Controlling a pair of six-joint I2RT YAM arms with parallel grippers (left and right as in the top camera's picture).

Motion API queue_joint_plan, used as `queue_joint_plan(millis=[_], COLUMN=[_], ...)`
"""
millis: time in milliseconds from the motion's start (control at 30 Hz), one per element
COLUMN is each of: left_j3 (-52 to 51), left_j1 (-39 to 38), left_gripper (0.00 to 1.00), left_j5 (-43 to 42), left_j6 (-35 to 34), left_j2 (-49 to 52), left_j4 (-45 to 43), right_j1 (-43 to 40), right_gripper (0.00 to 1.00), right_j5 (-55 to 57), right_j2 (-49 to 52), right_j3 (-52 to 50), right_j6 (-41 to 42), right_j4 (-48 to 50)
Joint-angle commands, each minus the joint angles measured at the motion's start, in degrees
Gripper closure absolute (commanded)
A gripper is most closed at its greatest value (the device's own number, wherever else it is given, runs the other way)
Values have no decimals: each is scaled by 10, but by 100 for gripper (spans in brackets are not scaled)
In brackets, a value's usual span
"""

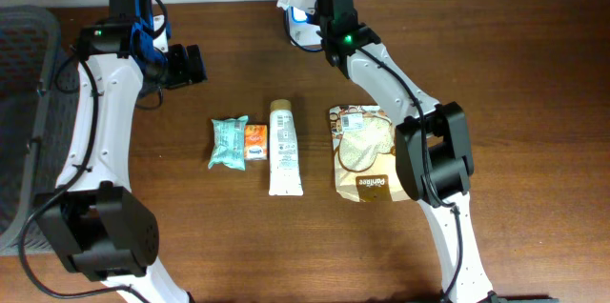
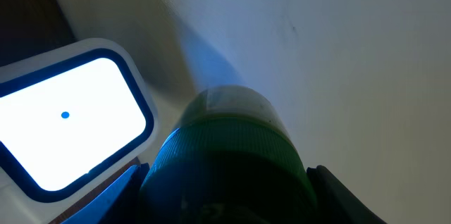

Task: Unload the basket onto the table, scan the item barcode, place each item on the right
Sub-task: 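Lift the jar and hold it in front of the scanner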

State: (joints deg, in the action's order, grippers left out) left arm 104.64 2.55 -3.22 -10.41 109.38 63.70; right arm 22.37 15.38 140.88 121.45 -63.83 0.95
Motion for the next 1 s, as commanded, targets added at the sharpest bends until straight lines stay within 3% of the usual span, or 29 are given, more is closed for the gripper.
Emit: queue_joint_plan(millis=[0, 300, 600, 800, 967], left_j3=[4, 4, 4, 4, 4], left_j1=[2, 2, 2, 2, 2], left_gripper=[1, 1, 1, 1, 1], left_j5=[-5, -5, -5, -4, -4], left_j6=[7, 7, 7, 7, 7], left_j2=[-14, -14, -14, -14, -14], left_j4=[0, 0, 0, 0, 0], right_j1=[7, 20, 22, 24, 23], right_gripper=[52, 52, 52, 50, 50], right_j5=[-6, -8, -53, -70, -73], right_j2=[-9, -20, -156, -282, -346], right_j3=[14, 14, 14, 14, 14], right_j6=[-5, -2, 156, 376, 484], right_j4=[8, 2, -123, -356, -589])
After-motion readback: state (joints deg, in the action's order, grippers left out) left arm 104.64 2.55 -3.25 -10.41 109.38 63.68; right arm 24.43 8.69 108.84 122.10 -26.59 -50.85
